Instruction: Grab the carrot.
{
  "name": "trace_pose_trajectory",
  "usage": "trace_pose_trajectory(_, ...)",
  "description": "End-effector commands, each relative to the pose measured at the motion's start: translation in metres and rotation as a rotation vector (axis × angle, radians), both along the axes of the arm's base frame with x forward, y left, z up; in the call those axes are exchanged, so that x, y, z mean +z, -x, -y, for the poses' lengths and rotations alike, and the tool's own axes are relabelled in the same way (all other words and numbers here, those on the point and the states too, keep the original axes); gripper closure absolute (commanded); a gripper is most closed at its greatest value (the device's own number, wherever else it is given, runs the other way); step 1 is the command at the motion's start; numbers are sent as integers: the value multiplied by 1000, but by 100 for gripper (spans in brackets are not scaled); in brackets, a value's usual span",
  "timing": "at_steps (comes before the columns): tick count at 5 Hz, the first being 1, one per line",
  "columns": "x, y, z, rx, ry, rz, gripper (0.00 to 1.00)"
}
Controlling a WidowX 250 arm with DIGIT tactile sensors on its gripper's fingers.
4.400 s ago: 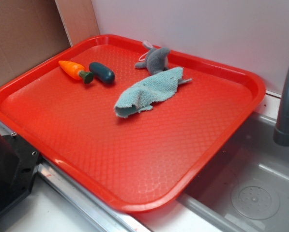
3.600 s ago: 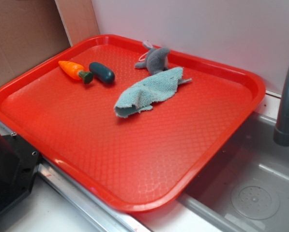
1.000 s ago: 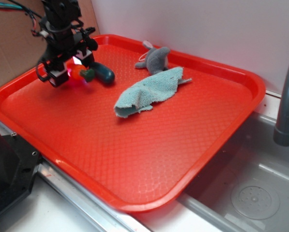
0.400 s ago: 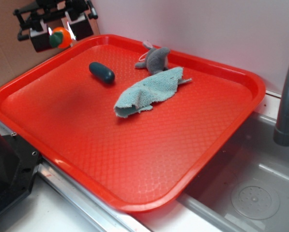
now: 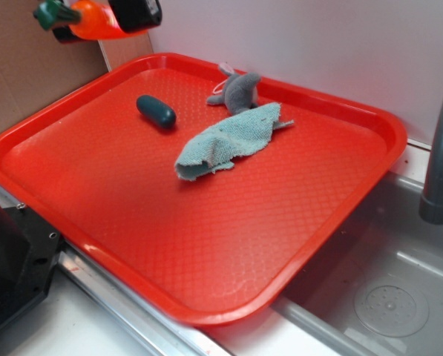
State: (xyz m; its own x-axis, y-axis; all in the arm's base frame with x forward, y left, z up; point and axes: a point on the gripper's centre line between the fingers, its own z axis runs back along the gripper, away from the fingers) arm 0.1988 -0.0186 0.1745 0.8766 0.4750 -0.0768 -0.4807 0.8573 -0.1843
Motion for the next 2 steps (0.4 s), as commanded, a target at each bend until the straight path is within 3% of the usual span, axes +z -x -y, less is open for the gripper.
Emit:
trace_pose_trajectory(1,24,-2,-18,-51,-80,61,100)
trace_pose_trajectory(2,21,-9,-21,-39,-136,54,100)
